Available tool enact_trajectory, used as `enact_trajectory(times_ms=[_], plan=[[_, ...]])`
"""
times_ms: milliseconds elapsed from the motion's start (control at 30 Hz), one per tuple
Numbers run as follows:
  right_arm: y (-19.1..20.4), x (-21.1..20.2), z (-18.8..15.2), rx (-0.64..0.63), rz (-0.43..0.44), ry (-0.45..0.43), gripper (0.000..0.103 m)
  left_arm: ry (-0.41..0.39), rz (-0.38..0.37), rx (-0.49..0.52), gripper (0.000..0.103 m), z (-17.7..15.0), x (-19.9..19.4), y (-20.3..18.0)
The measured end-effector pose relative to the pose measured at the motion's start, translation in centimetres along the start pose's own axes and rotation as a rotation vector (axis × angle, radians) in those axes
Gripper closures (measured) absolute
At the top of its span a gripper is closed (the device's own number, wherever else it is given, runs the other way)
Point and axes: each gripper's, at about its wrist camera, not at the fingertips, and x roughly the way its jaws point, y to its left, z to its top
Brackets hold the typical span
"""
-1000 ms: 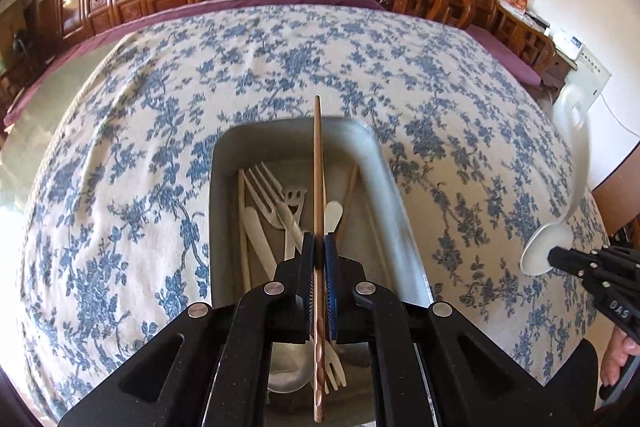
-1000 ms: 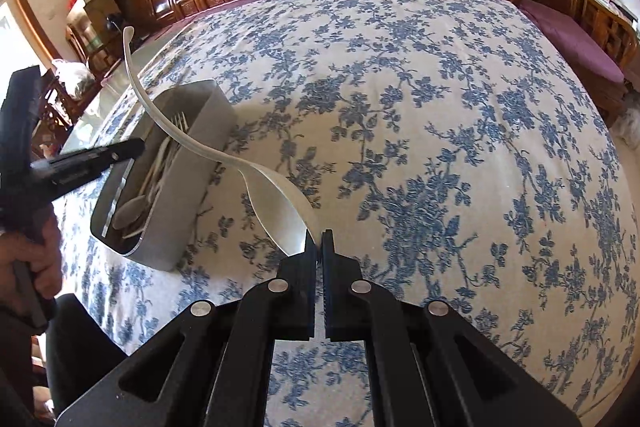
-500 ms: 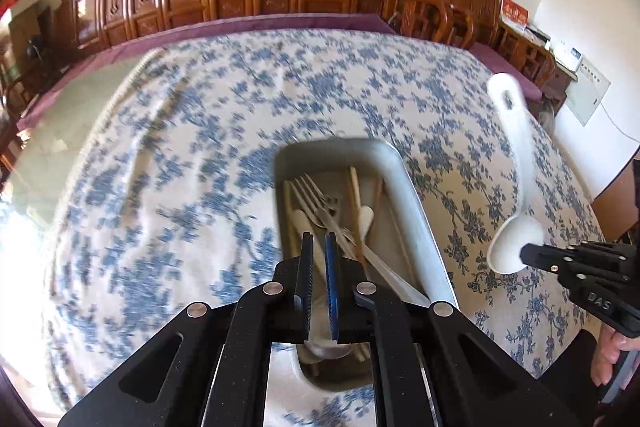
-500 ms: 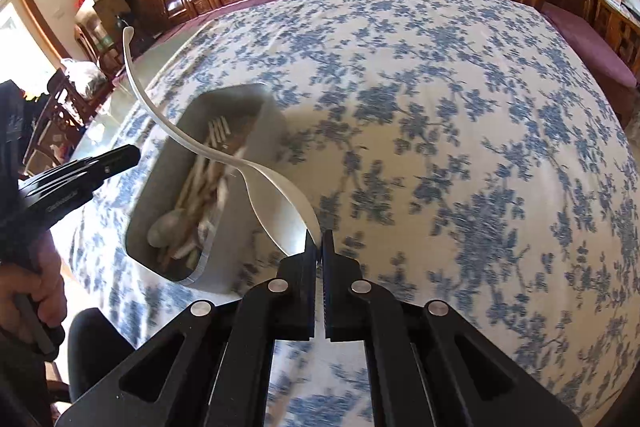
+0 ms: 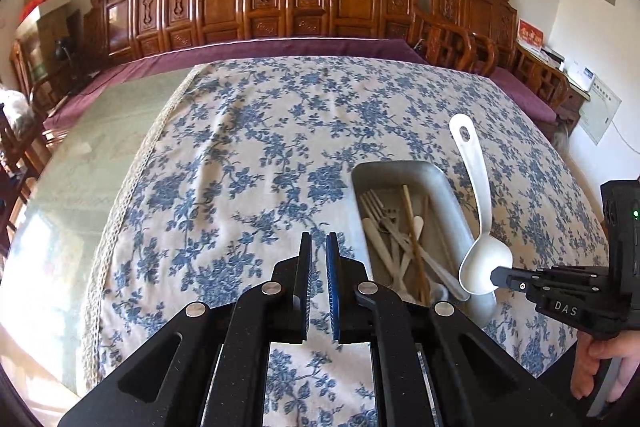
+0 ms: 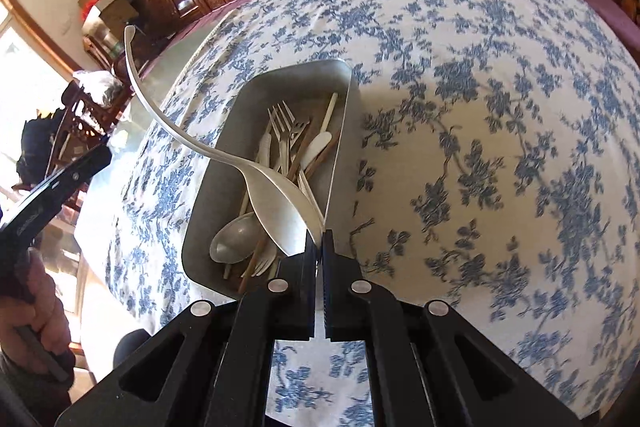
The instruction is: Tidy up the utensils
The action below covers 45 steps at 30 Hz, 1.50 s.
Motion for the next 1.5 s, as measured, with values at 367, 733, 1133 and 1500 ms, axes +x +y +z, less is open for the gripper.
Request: enact_trajectory(times_ms=[367,733,1133,1500], plan=[[0.6,0.2,0.1,0.001,0.001,0.006,0.092,-0.002,0.0,-0.003,0.097,-0.1,0.0,0.3],[2.3,0.5,-0.3,-0.073,0.054,0.009,0.095,0.005,-0.001,0.0,0.097,-0.2,0.4,-0.1],[1.6,-3.6,0.0,-0.153,0.041,-0.119,0.092,-0.015,-0.016,0.005,0.074,-0.9,-0.8,-1.7],[0.0,-9.2,-2.1,-0.221,-0.066,-0.252,0.09,-0.068,-0.026,0.029,0.028,-2.0,-4.0,-5.4]])
